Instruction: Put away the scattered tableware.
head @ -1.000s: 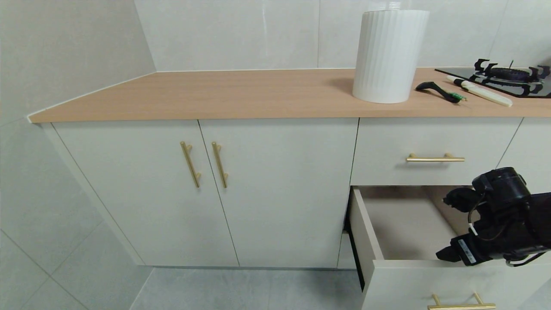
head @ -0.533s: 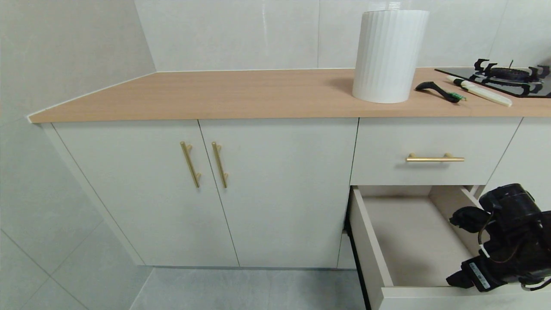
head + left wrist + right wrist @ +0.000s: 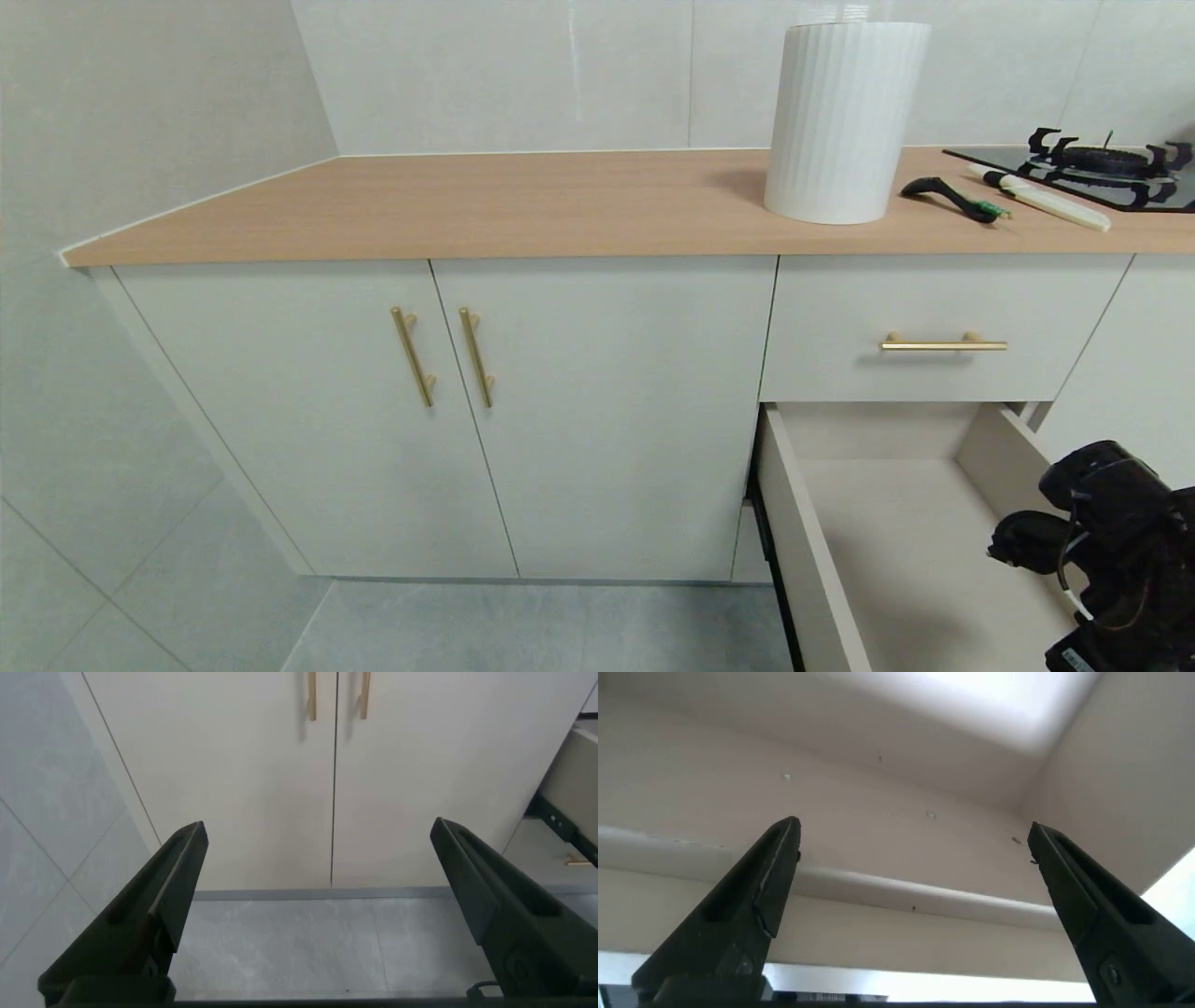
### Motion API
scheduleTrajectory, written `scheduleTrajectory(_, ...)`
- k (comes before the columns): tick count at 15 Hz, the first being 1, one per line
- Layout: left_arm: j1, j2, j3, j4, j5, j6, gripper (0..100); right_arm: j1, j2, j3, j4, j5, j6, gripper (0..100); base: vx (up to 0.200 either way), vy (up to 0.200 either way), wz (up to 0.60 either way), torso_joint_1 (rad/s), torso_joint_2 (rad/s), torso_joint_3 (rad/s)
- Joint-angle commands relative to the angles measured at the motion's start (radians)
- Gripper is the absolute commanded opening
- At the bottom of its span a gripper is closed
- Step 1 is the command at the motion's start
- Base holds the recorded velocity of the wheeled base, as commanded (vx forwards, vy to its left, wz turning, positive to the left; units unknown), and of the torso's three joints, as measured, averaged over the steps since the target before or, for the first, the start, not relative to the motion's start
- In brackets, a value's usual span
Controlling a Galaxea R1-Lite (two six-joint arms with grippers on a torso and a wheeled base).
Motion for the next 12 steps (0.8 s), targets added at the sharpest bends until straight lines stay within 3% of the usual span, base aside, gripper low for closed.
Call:
scheduleTrajectory(1,0.0,0.0,0.0,0.0,0.0,0.0,100,0.006,0.0,-0.002,-0.003,0.0,0.002,100,0.0,0.0,0.0,0.0,0.0,0.0)
scheduleTrajectory(7,0.0,0.0,0.0,0.0,0.0,0.0,100,0.0,-0.137,-0.085,-0.009,0.007,0.006,100,0.0,0.0,0.0,0.0,0.0,0.0)
scheduleTrajectory(10,0.0,0.0,0.001,0.0,0.0,0.0,100,-0.035,-0.24,-0.277,-0.012,0.045,0.051,100,0.0,0.0,0.0,0.0,0.0,0.0)
scheduleTrajectory(12,0.0,0.0,0.001,0.0,0.0,0.0,100,-0.038,-0.263,-0.403,-0.016,0.096,0.206,100,0.0,0.0,0.0,0.0,0.0,0.0)
